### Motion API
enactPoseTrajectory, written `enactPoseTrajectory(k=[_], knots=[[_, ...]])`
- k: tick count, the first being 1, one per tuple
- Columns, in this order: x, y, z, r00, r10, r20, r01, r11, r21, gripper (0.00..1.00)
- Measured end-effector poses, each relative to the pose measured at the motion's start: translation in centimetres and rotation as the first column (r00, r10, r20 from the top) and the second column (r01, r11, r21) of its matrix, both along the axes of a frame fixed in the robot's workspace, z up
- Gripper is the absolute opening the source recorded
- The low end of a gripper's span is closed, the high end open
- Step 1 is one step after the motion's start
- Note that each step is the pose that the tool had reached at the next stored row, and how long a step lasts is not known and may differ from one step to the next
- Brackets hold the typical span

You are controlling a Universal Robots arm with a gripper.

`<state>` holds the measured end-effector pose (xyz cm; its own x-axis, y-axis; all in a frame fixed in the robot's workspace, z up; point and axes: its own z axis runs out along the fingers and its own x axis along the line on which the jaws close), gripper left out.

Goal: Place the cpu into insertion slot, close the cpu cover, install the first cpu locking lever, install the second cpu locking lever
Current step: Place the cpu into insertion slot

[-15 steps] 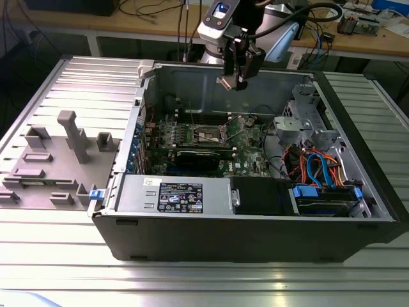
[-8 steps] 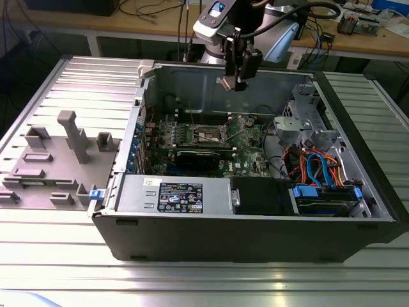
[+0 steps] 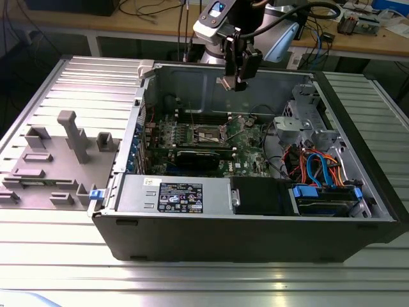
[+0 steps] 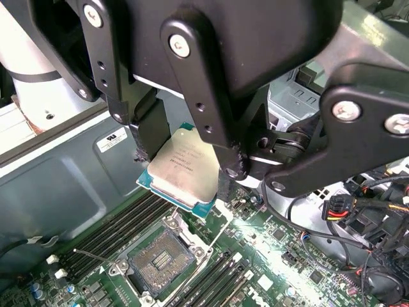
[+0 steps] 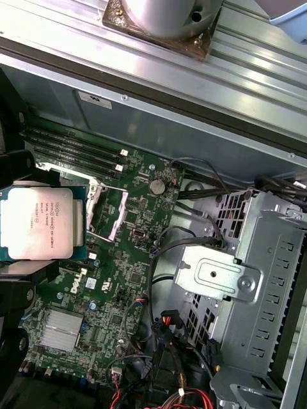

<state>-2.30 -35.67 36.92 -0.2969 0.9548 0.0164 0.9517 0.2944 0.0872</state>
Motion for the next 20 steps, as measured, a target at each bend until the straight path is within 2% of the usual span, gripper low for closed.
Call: enactPoseTrajectory(k=[5,8,11,20], knots=[[-0.01,0.0,-0.02,1.0,-0.007,-0.0019,0.007,1.0,0.0001,0.54],[0.0,0.0,-0.12,0.9979,-0.065,-0.0031,0.065,0.9979,0.0,0.54],[0.0,0.0,-0.18,0.9955,-0.095,-0.0048,0.095,0.9955,-0.0003,0.54],[-0.02,0.0,-0.19,0.9954,-0.096,-0.0059,0.096,0.9954,-0.0003,0.54]])
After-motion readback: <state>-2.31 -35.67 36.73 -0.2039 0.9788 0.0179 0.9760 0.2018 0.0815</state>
